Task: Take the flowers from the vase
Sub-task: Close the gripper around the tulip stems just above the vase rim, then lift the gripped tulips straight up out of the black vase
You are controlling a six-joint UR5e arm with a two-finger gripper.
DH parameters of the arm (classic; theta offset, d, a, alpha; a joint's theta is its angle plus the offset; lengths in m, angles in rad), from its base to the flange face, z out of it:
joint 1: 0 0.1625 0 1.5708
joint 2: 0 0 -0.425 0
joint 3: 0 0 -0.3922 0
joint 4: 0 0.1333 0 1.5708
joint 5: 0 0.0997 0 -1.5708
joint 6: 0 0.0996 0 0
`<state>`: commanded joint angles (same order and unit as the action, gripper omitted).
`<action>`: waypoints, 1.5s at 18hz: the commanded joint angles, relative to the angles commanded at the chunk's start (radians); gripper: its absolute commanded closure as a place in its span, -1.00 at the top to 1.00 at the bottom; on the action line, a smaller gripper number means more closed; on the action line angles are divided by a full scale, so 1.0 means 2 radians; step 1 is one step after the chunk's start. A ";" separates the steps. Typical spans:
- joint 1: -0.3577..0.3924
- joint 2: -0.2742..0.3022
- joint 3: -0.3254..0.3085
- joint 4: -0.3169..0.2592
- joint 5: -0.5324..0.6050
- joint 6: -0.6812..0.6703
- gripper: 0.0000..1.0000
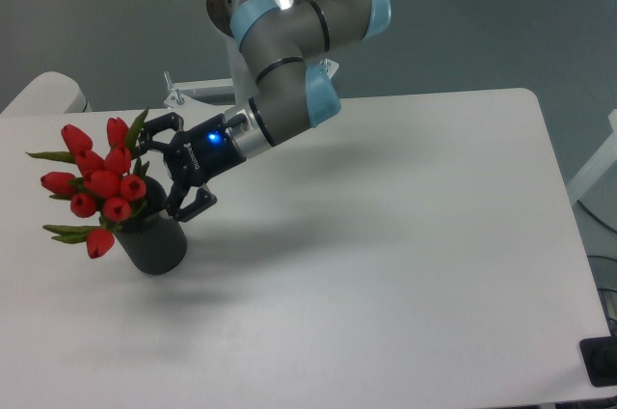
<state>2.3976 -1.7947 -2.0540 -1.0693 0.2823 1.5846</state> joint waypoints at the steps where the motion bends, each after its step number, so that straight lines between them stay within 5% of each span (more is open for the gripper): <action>1: -0.005 -0.002 0.000 0.005 -0.001 0.000 1.00; 3: -0.008 -0.002 0.001 0.005 -0.001 0.000 0.94; 8: -0.008 -0.008 0.005 0.006 -0.001 -0.001 -0.22; 12: -0.007 -0.005 0.007 0.006 0.000 -0.001 -0.72; 27: 0.025 0.028 0.036 0.006 -0.071 -0.103 -0.73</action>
<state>2.4467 -1.7380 -1.9820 -1.0569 0.1397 1.3792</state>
